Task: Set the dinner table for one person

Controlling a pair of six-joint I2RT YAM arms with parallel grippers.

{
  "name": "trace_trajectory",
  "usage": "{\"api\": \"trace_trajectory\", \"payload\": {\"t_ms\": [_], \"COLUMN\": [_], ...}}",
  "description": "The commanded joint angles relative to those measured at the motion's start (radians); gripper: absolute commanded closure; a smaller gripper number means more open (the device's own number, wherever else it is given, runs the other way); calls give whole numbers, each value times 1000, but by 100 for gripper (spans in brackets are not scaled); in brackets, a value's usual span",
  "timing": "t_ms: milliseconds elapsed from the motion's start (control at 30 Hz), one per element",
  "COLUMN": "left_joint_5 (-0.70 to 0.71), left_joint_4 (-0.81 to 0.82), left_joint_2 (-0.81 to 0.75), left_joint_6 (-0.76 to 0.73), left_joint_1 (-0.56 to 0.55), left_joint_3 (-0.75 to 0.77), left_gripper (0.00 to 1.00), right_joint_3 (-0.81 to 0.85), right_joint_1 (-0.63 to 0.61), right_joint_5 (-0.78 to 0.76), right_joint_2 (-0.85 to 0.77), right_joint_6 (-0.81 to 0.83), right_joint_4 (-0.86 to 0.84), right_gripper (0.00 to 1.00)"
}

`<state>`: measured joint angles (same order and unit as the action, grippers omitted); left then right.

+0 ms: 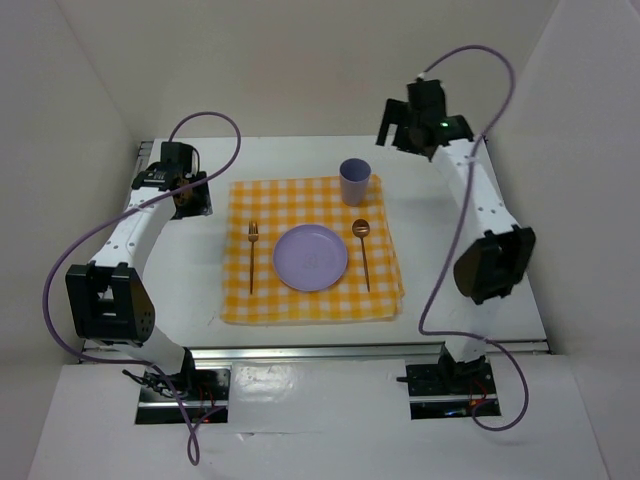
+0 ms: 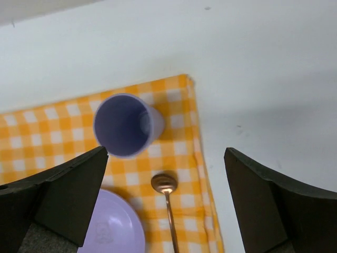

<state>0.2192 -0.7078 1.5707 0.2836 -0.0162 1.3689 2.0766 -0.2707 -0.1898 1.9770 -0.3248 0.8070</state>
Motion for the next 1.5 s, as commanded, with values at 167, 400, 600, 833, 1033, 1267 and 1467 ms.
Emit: {"api": "trace_trajectory", "payload": {"t_ms": [167, 400, 600, 833, 1033, 1267, 1467], "left_joint_5": [45, 86, 89, 89, 89, 80, 71], "left_joint_4": [22, -50, -79, -70, -82, -100, -101], "left_joint_2": [-47, -67, -142, -329, -409, -443, -452], "left_joint_6": [-38, -118, -253, -300, -301, -301, -301], "left_joint_1": [5, 38, 114, 147, 147, 147, 147], "left_joint_3": [-4, 16, -100, -280, -315, -324, -324], "left_gripper": [31, 31, 33, 33, 33, 33, 33], "right_joint_3": [-537, -881, -973, -998, -998, -998, -1007], "right_joint_1": [287, 314, 314, 314, 314, 314, 314], "right_joint_5": [70, 68, 173, 202, 233, 242, 233], "right_joint_2": [-547, -883, -963, -1021, -1089, -1120, -1149], "right_joint_6": [-147, -304, -339, -289, -267, -267, -267], "right_joint_4": [-69, -69, 35, 139, 139, 172, 190], "right_gripper": [0, 0, 0, 0, 0, 0, 0]}}
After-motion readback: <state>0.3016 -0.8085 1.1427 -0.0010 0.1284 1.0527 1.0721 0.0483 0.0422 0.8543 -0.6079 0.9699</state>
